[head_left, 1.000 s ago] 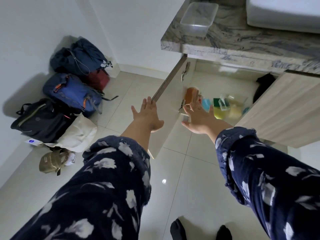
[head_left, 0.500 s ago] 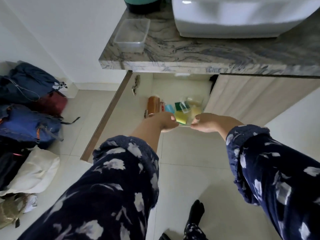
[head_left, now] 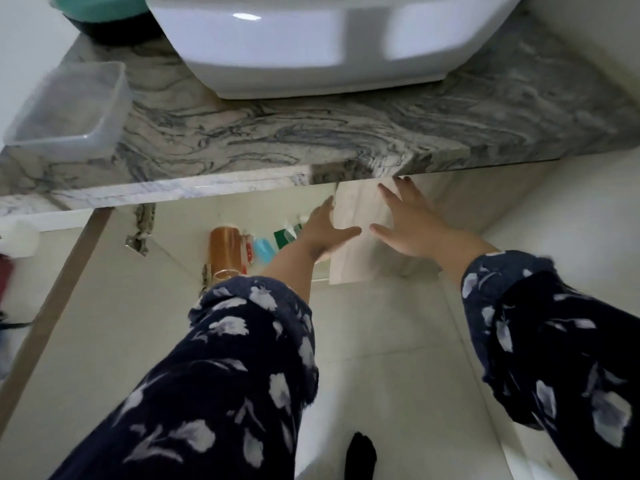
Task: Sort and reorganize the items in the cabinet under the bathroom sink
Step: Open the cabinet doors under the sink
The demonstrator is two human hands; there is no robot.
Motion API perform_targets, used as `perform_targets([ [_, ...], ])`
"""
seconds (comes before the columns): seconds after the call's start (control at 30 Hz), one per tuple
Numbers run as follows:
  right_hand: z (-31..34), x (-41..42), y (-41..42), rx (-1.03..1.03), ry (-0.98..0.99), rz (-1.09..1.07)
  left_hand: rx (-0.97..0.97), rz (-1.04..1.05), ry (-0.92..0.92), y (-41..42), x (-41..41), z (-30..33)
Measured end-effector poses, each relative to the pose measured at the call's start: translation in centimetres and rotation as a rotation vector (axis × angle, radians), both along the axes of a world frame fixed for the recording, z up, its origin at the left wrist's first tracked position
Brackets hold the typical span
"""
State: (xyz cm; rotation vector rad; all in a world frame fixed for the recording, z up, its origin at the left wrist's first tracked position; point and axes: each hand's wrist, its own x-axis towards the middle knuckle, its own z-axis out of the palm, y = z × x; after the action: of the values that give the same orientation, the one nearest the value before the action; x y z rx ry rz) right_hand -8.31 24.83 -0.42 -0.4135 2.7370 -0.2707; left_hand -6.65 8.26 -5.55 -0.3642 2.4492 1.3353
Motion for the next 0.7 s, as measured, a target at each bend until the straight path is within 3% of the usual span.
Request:
perform_targets([
  [0.33, -3.2, -1.6, -1.2, 0.055, 0.209, -0.050, 0.058, 0.023, 0.127, -0.3, -2.9, -4.6],
  [0.5, -4.0, 0.4, -1.0, 0.013, 0.235, -0.101, -0.111, -0.189, 0.213, -1.0, -0.1, -4.6],
  [0.7, -3.4, 5.1, -0.3, 0.013, 0.224, -0.200, -0.164, -0.383, 0.329, 0.6, 6.0, -4.7],
])
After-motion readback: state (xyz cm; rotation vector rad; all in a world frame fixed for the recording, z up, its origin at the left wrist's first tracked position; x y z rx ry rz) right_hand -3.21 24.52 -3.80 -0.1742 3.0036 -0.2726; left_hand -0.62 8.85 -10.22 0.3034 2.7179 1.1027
